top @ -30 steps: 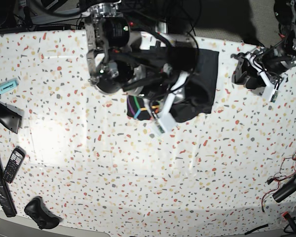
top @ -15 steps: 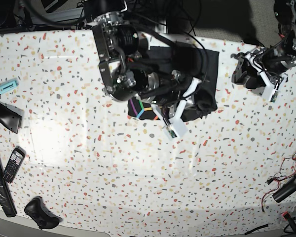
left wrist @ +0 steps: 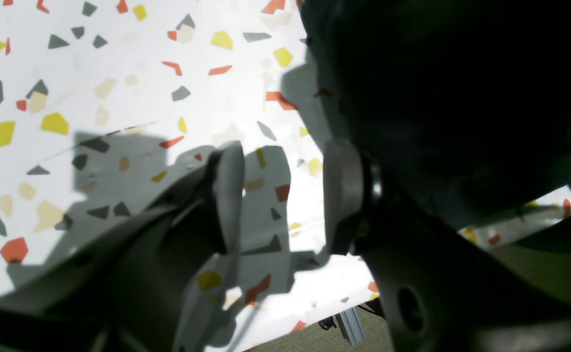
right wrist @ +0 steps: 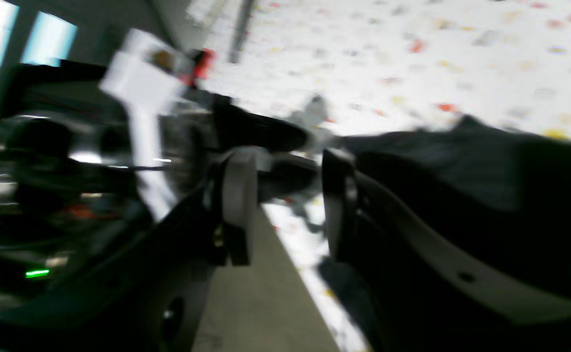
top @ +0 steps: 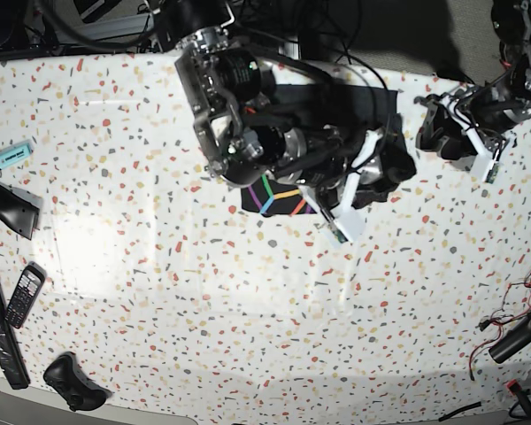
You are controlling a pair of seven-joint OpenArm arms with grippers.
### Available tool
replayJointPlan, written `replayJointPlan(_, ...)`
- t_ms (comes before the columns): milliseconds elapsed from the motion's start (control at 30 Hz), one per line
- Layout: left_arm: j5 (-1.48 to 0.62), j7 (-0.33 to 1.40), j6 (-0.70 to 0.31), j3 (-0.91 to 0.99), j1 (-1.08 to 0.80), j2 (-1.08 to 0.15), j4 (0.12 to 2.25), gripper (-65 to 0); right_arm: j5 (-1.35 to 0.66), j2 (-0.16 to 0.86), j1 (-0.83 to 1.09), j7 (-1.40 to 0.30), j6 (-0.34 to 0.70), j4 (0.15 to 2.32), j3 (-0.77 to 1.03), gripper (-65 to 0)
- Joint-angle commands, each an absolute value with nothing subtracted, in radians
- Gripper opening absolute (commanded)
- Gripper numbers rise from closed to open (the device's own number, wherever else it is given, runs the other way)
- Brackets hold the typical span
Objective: Fold the T-shirt properly
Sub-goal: 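Grasp the bundle with the right gripper and flip it over toward the left gripper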
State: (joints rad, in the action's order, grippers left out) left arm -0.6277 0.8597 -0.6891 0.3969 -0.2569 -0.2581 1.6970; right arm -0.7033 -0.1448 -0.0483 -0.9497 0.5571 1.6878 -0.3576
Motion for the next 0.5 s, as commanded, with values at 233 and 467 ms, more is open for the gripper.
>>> replayJointPlan(233,-0.651,0.836,-0.698,0.402,-0.25,-0.269,1.714,-39.6,-0.863,-0.157,-0.116,-1.026,0.597,1.743,-0.342,-43.1)
replayJointPlan(467,-0.829,0.842,-0.698,0.402,-0.25,-0.269,1.715,-39.7,-0.65,-0.157,-0.145,-1.033,0.596,1.811,-0.151,-43.1)
